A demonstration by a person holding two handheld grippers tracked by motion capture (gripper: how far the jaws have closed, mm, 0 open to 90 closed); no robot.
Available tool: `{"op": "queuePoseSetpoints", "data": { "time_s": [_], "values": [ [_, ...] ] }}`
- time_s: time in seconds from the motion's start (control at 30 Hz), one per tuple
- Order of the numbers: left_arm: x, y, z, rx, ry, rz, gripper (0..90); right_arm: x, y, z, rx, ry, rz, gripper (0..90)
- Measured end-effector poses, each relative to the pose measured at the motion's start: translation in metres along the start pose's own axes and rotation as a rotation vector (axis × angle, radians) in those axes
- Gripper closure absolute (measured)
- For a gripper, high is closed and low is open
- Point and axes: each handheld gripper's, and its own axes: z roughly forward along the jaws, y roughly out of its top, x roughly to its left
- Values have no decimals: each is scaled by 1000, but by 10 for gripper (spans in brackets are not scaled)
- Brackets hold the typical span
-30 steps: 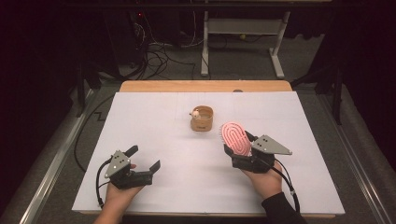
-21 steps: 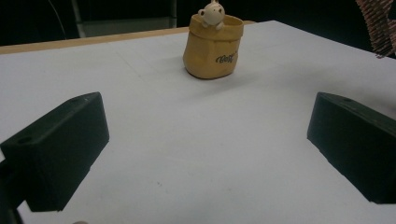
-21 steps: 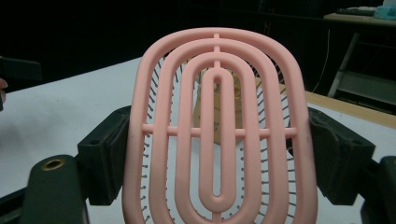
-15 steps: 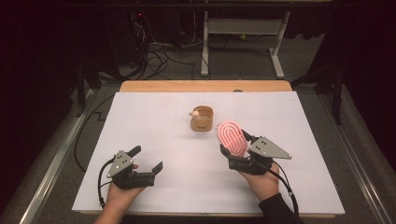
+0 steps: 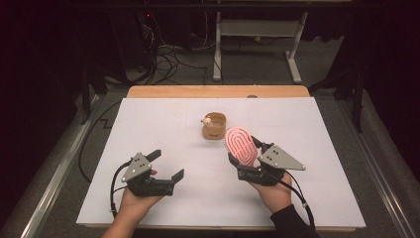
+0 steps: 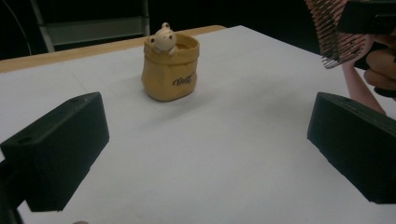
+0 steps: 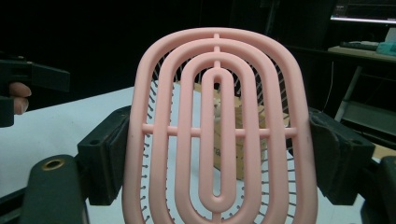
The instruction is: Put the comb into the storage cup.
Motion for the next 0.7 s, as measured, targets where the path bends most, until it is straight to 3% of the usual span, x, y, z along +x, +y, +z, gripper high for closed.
{"op": "queuePoseSetpoints", "data": {
  "time_s": [0.27, 0.7],
  "values": [
    [-19, 19, 12, -2, -36, 30, 0, 1, 3, -1, -26, -4, -10, 201],
    [-39, 41, 24, -9, -79, 18, 0, 8, 2, 2, -32, 6, -27, 201]
  ]
}}
